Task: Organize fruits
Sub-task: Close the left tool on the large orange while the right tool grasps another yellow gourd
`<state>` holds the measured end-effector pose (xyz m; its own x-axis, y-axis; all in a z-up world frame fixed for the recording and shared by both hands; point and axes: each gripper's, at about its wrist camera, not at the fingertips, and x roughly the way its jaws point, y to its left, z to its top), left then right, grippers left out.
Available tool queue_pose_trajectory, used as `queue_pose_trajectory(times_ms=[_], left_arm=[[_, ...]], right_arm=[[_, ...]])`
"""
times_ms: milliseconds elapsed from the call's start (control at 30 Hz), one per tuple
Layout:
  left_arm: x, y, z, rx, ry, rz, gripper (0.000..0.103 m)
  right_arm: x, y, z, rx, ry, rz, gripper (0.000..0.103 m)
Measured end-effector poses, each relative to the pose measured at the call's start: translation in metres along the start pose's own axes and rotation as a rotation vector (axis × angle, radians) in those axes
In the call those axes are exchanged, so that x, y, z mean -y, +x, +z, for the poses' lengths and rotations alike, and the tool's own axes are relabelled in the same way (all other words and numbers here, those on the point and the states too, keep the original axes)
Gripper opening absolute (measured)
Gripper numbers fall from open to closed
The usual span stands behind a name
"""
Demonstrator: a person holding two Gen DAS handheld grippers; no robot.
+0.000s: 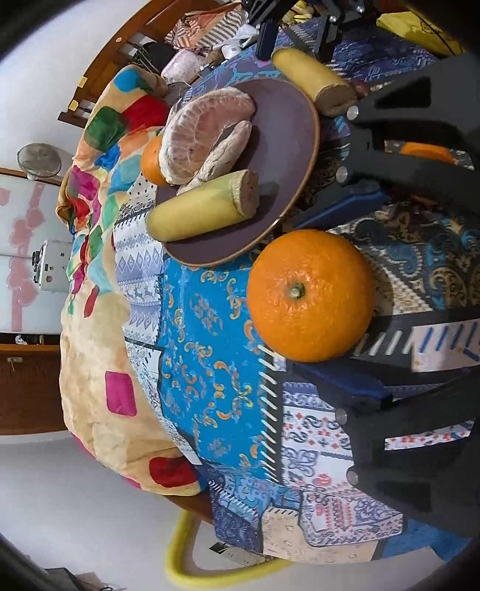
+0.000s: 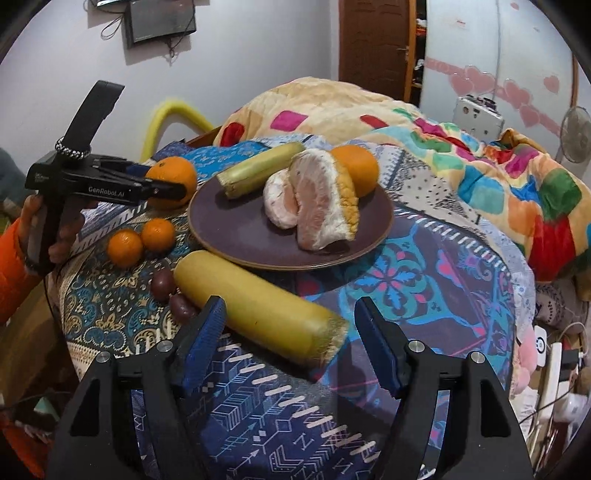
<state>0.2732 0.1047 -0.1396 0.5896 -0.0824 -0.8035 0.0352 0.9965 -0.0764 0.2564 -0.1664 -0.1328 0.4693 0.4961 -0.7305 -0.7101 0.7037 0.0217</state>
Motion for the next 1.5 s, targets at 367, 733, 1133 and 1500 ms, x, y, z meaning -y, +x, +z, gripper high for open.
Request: queue_pose_trajectory(times_ms=[367,733,1133,1500], left_arm=[[-0.005,-0.046,-0.051,-0.016,-0.007,-0.005,0.068],[0.001,-0.069,-0.08,-0.009,-0.026,-0.018,0.068],[0.002,-0.072,-0.087,0.008,-0.035,-0.047,0.068],[0.007,-0.072,-0.09,0.038,0.001,-0.029,0.069]], right_arm=[[-0.009,-0.003,-0.008,-0.045,-0.056,-0.019,0.06],[-0.007,-0.044,-0.039,-0.051,0.059,-0.036,0.005],[-0.031,-0.025,-0.005,-0.002,-0.092,-0.042,0.065],[-0.027,0.001,-0.01,-0.091,-0.115,0.004,0.057]])
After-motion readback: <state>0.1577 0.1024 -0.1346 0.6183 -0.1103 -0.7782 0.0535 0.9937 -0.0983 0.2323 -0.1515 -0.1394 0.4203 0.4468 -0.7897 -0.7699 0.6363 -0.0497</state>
